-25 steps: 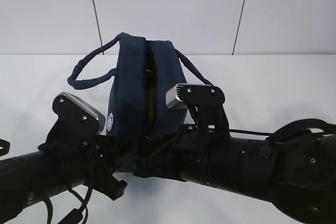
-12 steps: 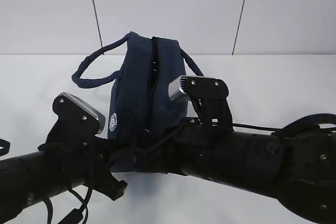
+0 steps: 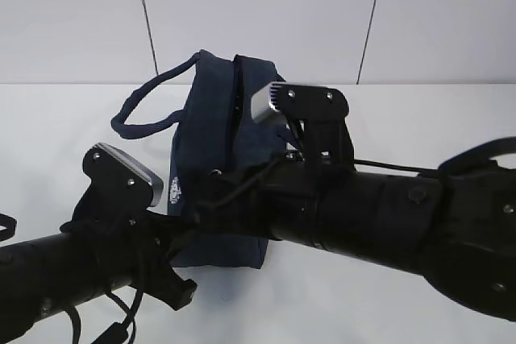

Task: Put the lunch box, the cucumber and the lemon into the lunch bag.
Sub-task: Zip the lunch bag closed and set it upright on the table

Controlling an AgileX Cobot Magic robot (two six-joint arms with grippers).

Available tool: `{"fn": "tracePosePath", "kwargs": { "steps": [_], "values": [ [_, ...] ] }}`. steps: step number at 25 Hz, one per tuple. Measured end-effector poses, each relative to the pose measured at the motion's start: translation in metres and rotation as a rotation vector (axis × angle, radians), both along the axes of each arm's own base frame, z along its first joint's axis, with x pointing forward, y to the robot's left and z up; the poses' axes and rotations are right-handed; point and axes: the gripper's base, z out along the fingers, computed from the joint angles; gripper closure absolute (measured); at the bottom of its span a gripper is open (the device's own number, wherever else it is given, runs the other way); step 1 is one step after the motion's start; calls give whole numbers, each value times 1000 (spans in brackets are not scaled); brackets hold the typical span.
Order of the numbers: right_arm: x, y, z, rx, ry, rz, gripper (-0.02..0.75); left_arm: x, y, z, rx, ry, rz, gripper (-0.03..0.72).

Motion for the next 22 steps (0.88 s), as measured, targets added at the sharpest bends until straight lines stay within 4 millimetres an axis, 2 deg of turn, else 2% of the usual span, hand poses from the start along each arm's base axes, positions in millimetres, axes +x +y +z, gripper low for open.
{"fn": "tracePosePath", "kwargs": {
  "steps": [6, 14, 18, 22],
  "values": [
    [13, 10, 18, -100, -71, 34, 751, -3, 3, 0, -7, 9, 7, 671],
    [27, 15, 40, -115, -137, 32, 751, -10, 10, 0, -15, 11, 11, 672],
    [34, 10, 43, -137, -154, 18, 751, -11, 10, 1, -16, 9, 1, 672],
    [49, -5, 45, -139, -157, -41, 751, -11, 9, 1, -15, 7, -15, 672]
  ]
}}
